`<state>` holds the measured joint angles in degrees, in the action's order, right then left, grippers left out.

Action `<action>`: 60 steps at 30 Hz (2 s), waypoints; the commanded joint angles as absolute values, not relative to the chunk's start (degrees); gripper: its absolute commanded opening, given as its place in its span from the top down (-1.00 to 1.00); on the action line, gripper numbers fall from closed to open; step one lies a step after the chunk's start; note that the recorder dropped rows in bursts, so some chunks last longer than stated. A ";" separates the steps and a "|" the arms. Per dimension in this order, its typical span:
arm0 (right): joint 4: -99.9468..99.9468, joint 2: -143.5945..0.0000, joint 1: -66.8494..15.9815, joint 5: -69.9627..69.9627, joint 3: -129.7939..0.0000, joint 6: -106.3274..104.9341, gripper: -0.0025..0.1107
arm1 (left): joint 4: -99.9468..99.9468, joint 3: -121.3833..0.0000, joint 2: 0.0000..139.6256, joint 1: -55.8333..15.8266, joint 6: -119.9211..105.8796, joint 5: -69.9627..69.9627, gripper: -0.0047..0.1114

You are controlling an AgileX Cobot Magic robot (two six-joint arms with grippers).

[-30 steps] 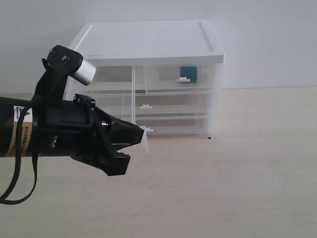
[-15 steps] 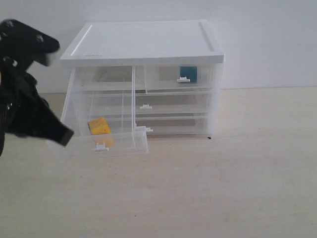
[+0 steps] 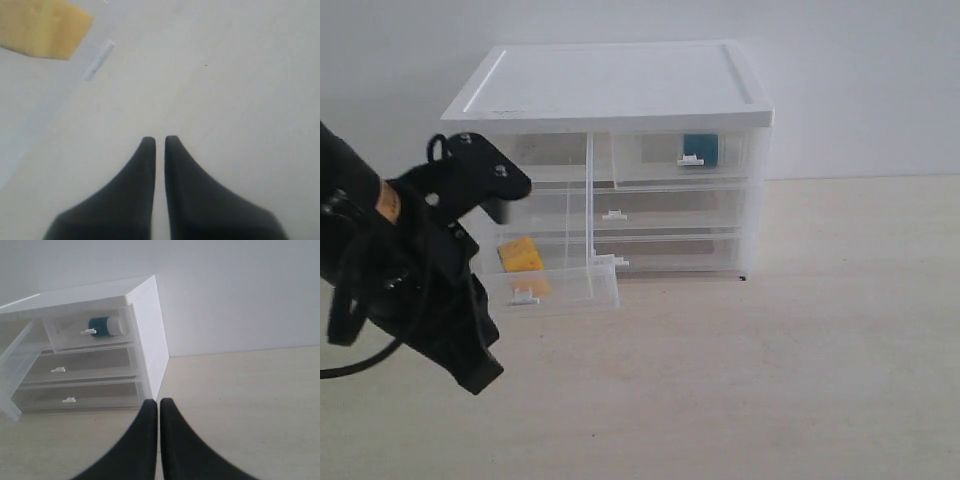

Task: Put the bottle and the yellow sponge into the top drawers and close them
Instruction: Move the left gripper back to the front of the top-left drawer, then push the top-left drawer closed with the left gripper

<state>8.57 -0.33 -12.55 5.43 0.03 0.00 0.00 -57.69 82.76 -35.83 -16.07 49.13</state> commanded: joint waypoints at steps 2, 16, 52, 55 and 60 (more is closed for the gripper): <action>8.47 0.00 -12.68 4.95 0.00 0.00 0.96 | -3.97 -58.01 88.88 -36.00 -15.71 42.74 0.85; 8.47 0.00 -12.68 4.95 0.00 0.00 0.96 | -37.09 -58.01 89.24 -41.28 13.85 37.95 0.85; 8.47 0.00 -12.68 4.96 0.00 -0.37 0.96 | -74.26 -60.36 92.80 -41.19 42.10 32.05 0.85; 8.47 0.00 -12.68 4.96 0.00 -0.37 0.96 | -81.91 -60.38 94.16 -41.19 48.30 34.01 0.85; 8.47 0.00 -12.68 4.96 0.00 -0.37 0.96 | -91.75 -61.01 95.91 -41.19 55.47 36.40 0.85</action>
<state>8.57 -0.33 -12.55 5.32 0.03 0.00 -85.96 -60.00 95.01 -41.35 50.74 34.84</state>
